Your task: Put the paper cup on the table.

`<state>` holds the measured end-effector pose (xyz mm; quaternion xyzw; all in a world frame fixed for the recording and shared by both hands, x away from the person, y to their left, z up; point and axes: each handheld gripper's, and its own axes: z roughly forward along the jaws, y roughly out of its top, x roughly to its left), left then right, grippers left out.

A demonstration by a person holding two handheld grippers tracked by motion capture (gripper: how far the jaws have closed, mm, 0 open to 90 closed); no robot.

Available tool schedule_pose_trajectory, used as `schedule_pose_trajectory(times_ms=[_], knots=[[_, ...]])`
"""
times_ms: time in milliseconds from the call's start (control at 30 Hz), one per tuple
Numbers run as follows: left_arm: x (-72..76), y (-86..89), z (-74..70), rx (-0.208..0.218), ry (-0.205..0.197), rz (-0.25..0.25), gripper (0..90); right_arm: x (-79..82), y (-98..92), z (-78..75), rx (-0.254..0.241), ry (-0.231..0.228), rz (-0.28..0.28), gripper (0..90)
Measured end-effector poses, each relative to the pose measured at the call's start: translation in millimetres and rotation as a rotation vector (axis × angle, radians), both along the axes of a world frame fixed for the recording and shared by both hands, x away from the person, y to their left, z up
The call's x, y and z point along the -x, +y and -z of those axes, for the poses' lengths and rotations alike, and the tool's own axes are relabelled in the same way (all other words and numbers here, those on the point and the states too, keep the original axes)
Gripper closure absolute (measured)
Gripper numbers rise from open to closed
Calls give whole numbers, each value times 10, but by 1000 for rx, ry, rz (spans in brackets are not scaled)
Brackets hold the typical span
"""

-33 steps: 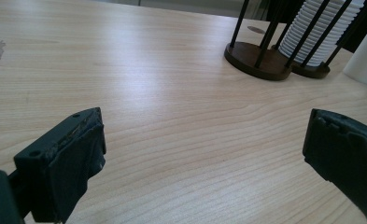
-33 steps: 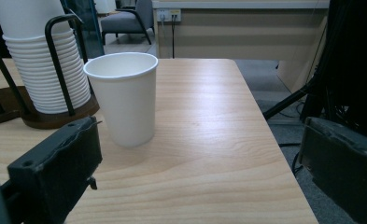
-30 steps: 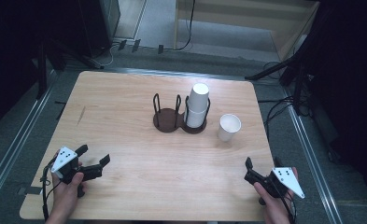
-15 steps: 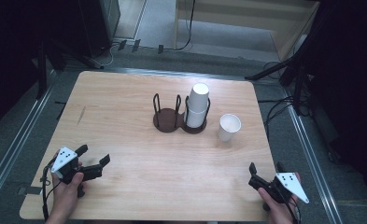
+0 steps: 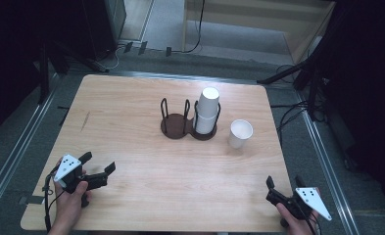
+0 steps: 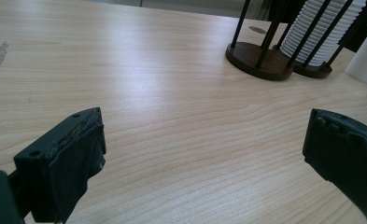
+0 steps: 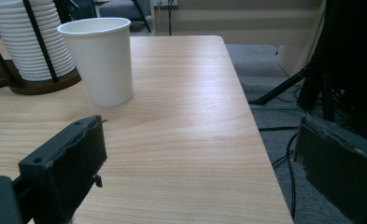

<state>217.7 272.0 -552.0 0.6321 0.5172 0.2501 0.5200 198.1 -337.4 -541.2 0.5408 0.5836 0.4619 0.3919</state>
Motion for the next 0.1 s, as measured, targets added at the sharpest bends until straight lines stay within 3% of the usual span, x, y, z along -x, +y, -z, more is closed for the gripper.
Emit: schedule_pose_trajectory(times_ms=[100], knots=[[0, 0, 0, 2, 0, -2, 0, 3, -21, 3, 0, 0, 5, 25]])
